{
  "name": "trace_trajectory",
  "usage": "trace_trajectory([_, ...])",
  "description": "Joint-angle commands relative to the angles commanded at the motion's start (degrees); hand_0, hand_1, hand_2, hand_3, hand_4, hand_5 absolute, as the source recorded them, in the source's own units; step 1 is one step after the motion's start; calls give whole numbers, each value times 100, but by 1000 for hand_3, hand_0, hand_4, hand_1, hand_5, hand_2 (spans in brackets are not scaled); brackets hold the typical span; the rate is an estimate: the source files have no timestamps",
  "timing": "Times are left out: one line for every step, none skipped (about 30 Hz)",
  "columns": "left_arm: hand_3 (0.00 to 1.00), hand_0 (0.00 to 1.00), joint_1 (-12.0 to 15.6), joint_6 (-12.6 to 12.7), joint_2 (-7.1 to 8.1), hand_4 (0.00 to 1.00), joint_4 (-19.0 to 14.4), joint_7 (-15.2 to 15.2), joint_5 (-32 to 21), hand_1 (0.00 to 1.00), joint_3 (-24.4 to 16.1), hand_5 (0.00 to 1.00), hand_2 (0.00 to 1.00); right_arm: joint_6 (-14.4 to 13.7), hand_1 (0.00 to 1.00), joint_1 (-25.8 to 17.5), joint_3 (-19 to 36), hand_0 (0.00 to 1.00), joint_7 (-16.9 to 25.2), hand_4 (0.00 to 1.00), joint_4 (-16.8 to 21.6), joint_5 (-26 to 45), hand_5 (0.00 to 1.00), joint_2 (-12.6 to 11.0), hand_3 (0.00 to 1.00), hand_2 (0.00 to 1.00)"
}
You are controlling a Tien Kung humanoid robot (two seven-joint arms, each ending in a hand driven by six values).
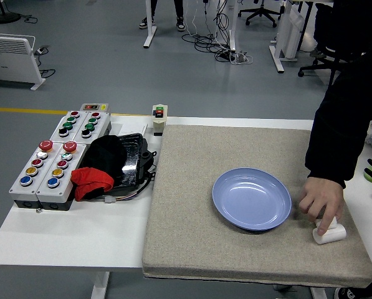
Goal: Pick pipe place plate twice
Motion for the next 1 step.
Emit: trace_trajectory([664,696,2,-1,0,343,0,0,-1,687,2,998,712,-29,796,0,-1,843,19,593,-2,-15,605,2,822,874])
